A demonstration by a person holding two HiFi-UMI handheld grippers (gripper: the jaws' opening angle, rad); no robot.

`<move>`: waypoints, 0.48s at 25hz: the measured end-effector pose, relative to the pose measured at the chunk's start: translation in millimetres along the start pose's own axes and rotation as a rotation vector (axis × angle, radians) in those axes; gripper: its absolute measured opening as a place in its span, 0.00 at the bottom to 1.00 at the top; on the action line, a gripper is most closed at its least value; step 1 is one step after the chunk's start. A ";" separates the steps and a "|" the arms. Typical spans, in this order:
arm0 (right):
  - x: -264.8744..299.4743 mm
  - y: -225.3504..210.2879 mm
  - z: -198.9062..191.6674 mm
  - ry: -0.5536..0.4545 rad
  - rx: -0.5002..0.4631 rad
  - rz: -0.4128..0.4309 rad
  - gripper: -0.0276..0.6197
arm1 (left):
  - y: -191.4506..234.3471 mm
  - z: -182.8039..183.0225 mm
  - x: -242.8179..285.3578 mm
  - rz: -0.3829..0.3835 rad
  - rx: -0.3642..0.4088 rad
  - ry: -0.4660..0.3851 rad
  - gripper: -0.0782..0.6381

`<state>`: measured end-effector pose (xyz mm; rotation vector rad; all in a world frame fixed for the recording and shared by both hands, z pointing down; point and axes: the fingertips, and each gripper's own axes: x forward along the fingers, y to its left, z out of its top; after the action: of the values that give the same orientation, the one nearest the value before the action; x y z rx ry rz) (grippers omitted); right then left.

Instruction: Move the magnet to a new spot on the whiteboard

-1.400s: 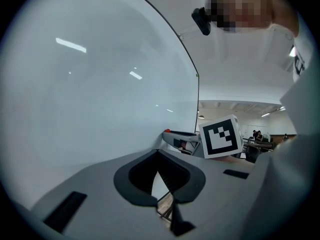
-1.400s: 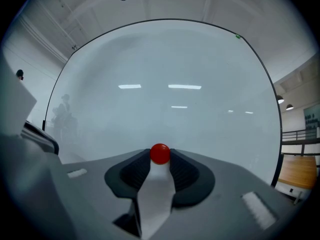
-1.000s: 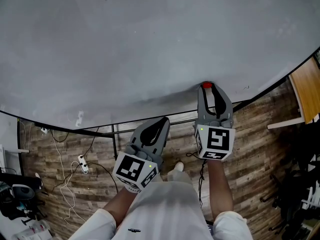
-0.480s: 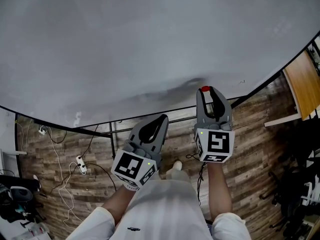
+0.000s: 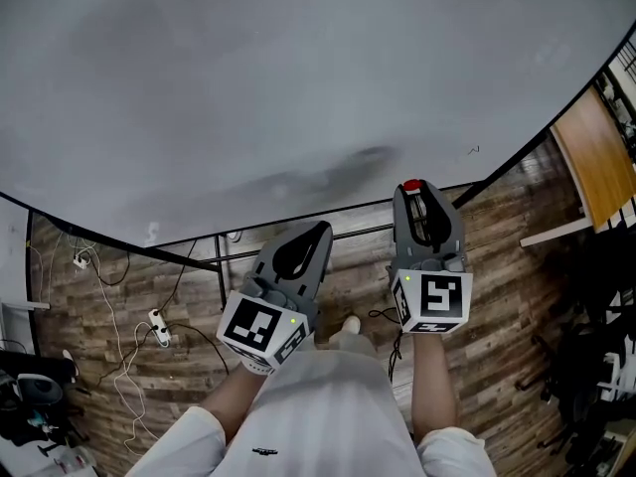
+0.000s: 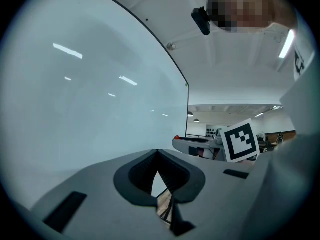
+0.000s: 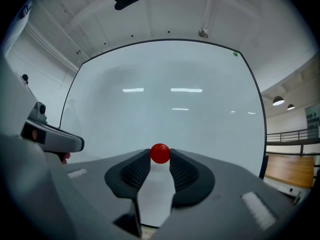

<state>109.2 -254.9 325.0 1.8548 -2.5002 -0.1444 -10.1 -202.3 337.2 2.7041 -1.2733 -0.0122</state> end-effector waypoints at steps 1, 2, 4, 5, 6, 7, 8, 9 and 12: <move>-5.5 1.0 1.1 -0.003 0.006 0.001 0.24 | -1.6 1.4 -2.2 -0.002 0.002 0.000 0.12; -11.9 2.8 1.9 -0.005 0.012 0.001 0.24 | -3.3 2.3 -5.6 -0.004 0.003 0.000 0.12; -22.6 7.5 0.7 -0.004 0.015 0.006 0.24 | -4.9 1.7 -11.2 -0.008 0.007 0.001 0.12; -26.4 10.0 -1.4 -0.003 0.014 0.011 0.24 | -4.7 0.7 -13.0 -0.010 0.010 0.002 0.12; -29.9 12.1 -3.9 -0.001 0.012 0.015 0.24 | -4.3 -0.1 -14.6 -0.011 0.014 0.002 0.12; -33.3 13.8 -6.2 0.001 0.010 0.019 0.24 | -3.7 -0.6 -16.1 -0.011 0.017 0.001 0.12; -36.6 15.1 -8.0 0.004 0.007 0.023 0.24 | -2.9 -0.9 -17.4 -0.010 0.019 0.000 0.12; -40.0 16.2 -9.1 0.005 0.005 0.028 0.24 | -2.1 -1.2 -18.6 -0.008 0.019 -0.001 0.12; -52.7 19.7 -11.6 0.005 0.019 0.026 0.24 | 0.7 -1.2 -24.9 0.000 0.018 -0.006 0.12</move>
<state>106.7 -199.5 340.1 1.8265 -2.5305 -0.1159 -26.4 -183.4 337.1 2.7209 -1.2808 -0.0085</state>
